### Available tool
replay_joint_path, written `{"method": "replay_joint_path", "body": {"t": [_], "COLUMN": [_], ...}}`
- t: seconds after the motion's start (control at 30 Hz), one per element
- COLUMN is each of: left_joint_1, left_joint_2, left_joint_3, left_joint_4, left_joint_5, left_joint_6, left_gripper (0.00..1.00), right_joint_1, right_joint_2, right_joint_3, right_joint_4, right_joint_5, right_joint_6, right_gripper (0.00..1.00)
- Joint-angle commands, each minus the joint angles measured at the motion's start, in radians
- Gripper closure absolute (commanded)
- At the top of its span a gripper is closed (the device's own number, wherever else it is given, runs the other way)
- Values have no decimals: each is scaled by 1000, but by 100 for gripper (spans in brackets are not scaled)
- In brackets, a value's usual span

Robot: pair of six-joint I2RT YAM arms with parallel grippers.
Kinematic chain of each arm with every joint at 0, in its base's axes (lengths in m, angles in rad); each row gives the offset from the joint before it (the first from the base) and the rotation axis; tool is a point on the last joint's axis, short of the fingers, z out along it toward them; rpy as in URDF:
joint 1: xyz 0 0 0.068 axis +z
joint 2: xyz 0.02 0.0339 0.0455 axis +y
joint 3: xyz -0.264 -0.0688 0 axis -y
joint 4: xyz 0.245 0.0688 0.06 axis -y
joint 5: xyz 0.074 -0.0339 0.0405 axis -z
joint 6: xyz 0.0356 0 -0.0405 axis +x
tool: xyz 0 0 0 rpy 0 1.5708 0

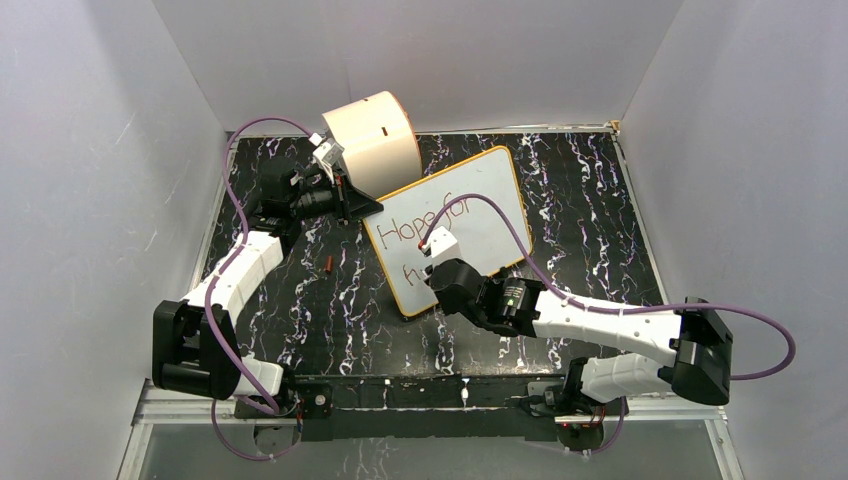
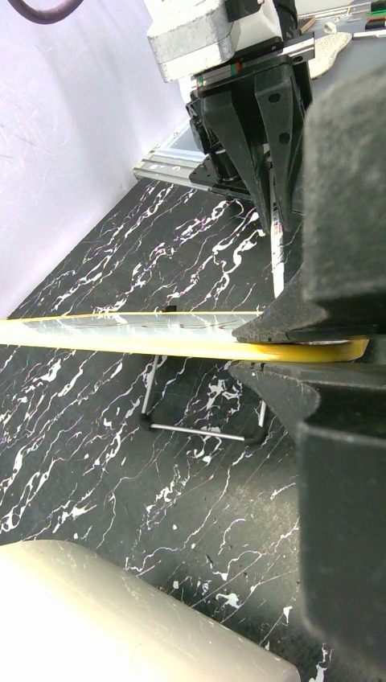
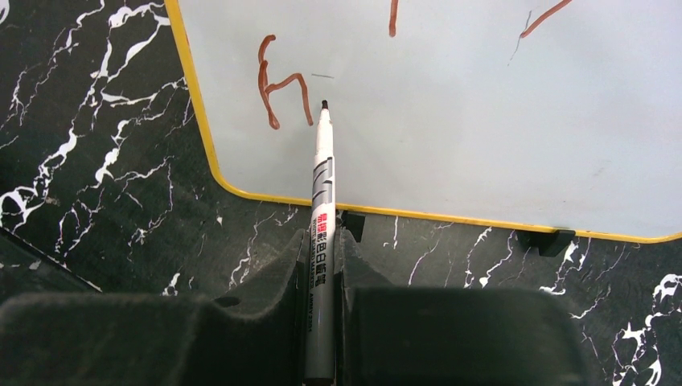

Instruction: Write a sentence on the whiteboard

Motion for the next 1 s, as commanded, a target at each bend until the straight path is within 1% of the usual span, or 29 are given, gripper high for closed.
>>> {"method": "replay_joint_path", "body": {"t": [0.0, 0.43, 0.97], "left_joint_1": [-17, -17, -16], "left_joint_2": [31, 31, 29], "left_joint_3": [-13, -13, -13], "left_joint_4": [-69, -70, -71], "left_joint_5": [-47, -45, -43], "left_joint_6": [59, 58, 60], "left_gripper": [100, 100, 100], "right_joint_1": [-3, -7, -24], "right_joint_2": [-6, 16, 35], "right_joint_3": [20, 20, 18], "right_joint_4": [56, 47, 120], "right_joint_5": [50, 78, 71], "right_joint_6": [-15, -5, -31], "right_gripper": [100, 100, 100]}}
